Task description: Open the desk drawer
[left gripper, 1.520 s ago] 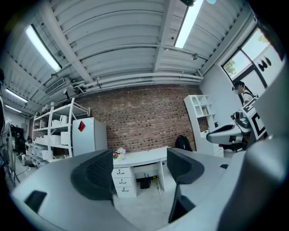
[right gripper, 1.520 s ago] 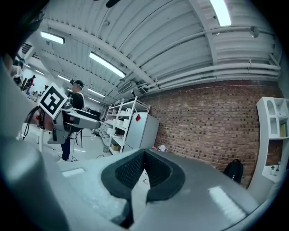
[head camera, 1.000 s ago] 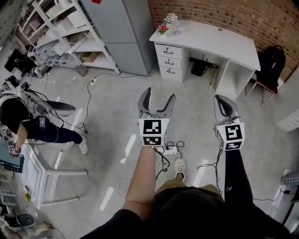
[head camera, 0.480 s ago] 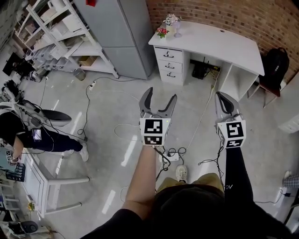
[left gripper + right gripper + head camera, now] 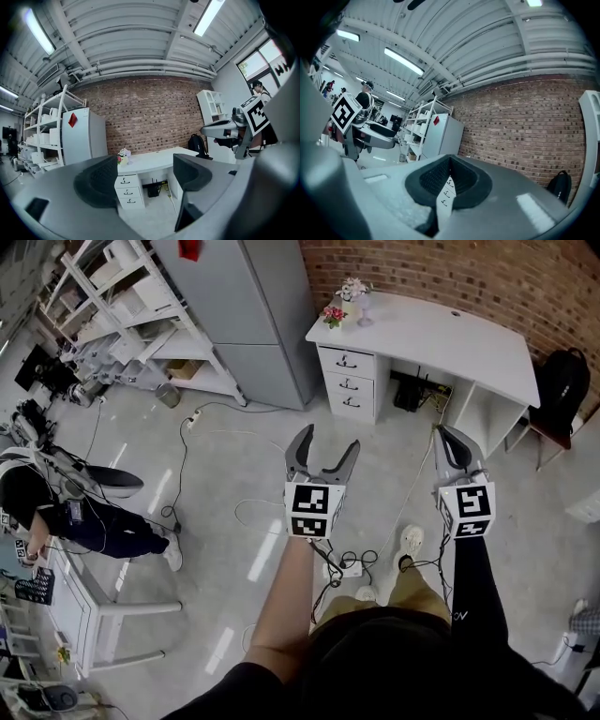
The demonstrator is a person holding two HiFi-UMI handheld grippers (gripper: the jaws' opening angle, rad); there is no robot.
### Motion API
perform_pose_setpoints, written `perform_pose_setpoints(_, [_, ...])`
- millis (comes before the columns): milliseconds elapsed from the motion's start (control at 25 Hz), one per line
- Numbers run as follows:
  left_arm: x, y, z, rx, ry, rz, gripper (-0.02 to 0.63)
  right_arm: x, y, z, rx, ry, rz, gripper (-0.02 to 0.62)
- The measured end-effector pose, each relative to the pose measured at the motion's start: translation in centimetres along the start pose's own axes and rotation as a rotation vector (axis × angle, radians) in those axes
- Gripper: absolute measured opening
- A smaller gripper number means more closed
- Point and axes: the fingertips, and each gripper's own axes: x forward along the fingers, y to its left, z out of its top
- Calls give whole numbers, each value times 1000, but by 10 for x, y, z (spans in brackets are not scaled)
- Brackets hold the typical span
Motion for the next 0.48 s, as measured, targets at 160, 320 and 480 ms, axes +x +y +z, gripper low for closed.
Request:
perform_pose_setpoints(160, [26, 7, 1, 8, -24, 7, 357, 28, -14, -10, 4, -16, 13, 0])
perform_pose_setpoints(320, [66, 15, 3, 10, -38, 8, 357, 69, -33, -23, 10, -24, 34, 0])
perform_pose_setpoints(480, [118, 24, 11, 6, -43, 11, 357, 118, -61, -27, 14, -39, 59, 0])
